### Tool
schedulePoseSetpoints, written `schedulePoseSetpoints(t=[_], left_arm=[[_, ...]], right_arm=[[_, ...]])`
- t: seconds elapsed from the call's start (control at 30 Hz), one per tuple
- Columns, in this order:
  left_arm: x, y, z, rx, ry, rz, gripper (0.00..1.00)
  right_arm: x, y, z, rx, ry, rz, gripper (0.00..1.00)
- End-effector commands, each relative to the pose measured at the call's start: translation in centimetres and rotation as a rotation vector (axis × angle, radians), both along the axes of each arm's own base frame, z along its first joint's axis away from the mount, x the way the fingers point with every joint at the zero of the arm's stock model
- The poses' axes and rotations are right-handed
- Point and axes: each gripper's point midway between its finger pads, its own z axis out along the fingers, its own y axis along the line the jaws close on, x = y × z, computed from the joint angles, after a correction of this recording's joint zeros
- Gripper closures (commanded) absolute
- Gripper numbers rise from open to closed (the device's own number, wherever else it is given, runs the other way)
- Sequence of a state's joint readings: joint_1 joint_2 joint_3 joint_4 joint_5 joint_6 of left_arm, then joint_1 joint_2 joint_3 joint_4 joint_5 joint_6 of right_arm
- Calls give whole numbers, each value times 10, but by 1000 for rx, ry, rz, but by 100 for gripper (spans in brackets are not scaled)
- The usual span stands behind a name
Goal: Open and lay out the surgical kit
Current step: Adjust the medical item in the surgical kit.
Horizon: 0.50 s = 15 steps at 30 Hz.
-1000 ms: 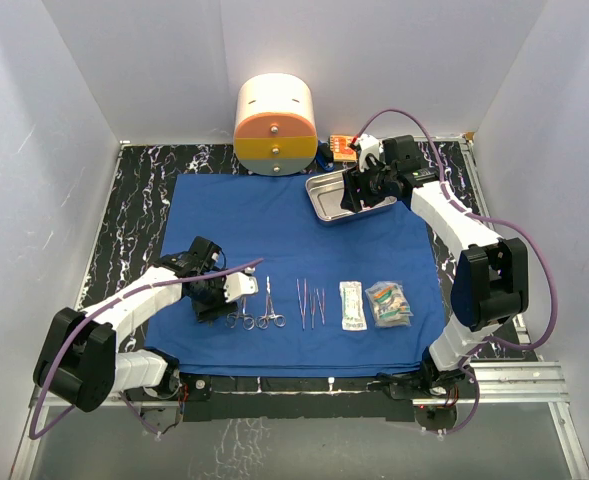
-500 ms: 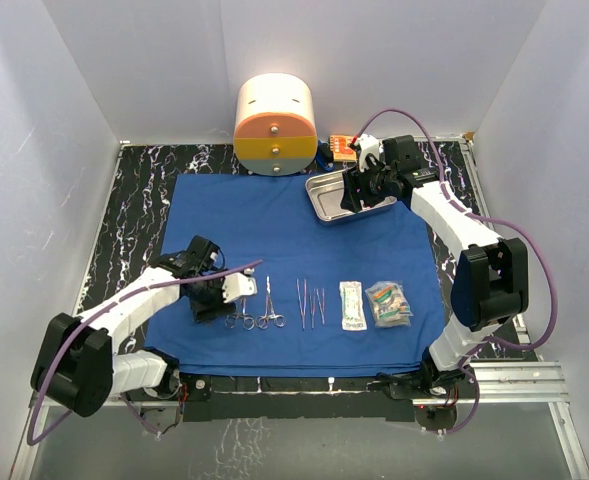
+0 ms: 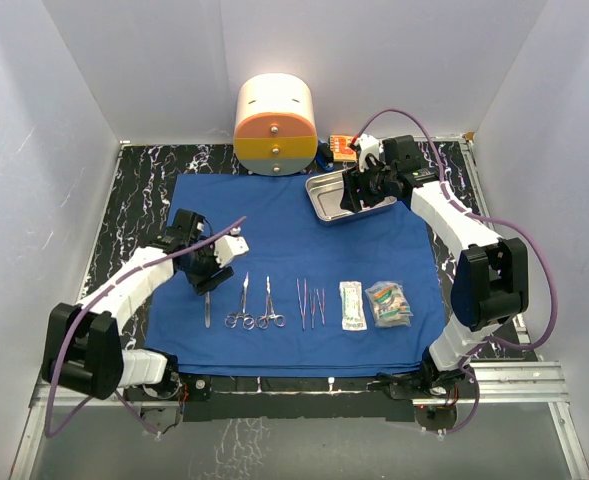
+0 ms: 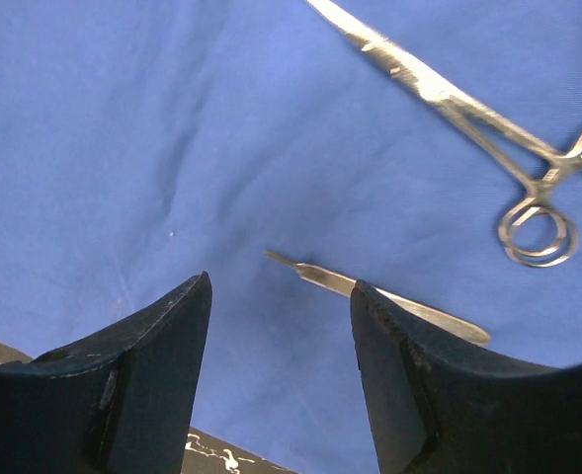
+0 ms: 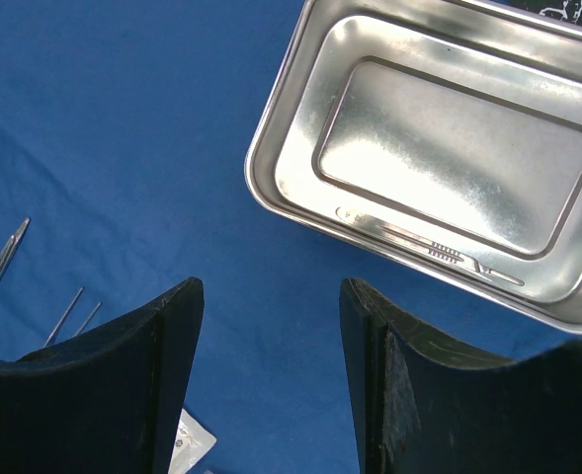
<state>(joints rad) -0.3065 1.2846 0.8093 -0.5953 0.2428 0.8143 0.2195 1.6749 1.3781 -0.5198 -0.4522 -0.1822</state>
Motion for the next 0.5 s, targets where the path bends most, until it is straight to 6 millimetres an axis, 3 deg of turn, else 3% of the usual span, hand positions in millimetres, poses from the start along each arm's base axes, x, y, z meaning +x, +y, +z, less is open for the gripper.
schedulePoseSetpoints(t=[0.0, 0.47], left_arm=[[17, 13, -2, 11, -24, 14, 43], [17, 38, -28, 86, 11, 12, 44]], right_arm=[[7, 1, 18, 18, -62, 12, 44], [6, 0, 15, 11, -61, 8, 44]])
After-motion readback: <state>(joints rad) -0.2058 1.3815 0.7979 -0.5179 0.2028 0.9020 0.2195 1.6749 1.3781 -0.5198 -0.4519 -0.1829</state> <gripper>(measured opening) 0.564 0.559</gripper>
